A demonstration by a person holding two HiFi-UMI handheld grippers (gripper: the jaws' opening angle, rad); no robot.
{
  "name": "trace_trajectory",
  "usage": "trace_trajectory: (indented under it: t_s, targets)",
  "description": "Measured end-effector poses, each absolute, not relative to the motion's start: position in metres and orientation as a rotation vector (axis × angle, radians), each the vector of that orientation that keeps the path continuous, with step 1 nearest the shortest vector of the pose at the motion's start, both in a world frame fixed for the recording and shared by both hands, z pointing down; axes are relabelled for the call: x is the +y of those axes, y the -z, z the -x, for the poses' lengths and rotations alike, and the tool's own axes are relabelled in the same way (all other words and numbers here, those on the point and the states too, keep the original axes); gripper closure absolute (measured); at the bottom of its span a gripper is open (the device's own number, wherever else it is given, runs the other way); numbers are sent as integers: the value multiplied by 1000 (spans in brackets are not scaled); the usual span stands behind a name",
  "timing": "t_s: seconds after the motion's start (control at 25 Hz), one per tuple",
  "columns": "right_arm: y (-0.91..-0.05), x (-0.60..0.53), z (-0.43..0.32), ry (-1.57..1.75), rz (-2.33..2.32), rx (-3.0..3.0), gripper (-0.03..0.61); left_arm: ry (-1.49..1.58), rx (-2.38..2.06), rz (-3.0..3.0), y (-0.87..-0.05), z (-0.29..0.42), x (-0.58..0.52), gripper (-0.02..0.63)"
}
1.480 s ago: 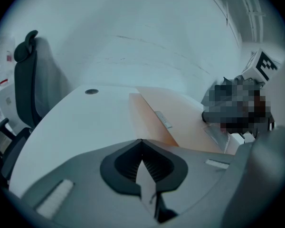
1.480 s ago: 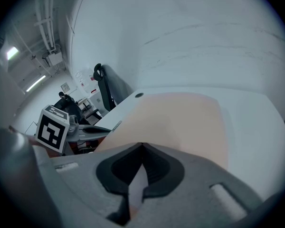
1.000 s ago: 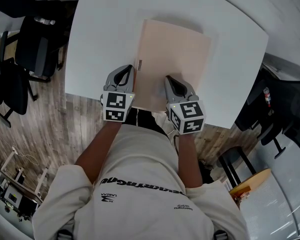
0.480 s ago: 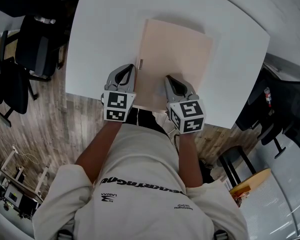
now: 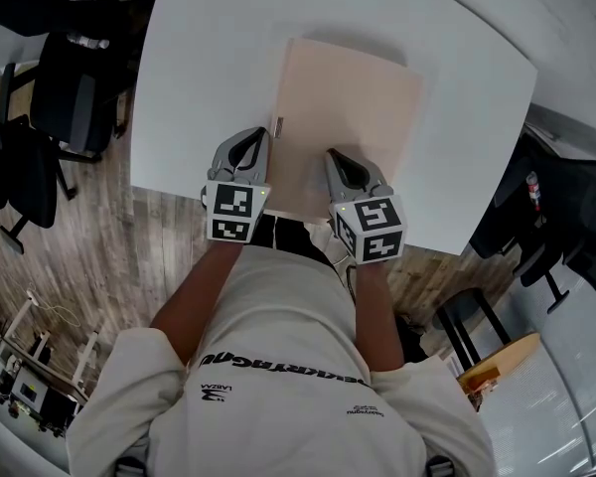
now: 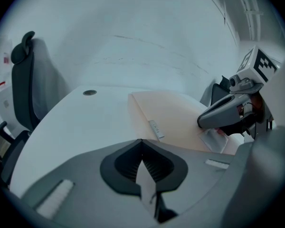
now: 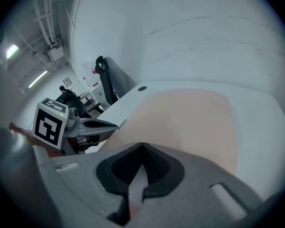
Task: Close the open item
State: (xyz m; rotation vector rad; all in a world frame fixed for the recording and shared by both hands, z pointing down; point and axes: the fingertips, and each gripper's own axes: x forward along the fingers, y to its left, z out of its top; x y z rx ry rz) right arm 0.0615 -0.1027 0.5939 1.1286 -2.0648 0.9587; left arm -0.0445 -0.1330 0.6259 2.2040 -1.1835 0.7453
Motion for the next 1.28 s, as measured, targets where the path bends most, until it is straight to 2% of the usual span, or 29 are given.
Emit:
trace_trajectory:
  t_s: [1.28]
  targets:
    - [-603,-104,-58,-974,-1067,-1991,580,-734,-1216,-2197,-618,44,-140,615]
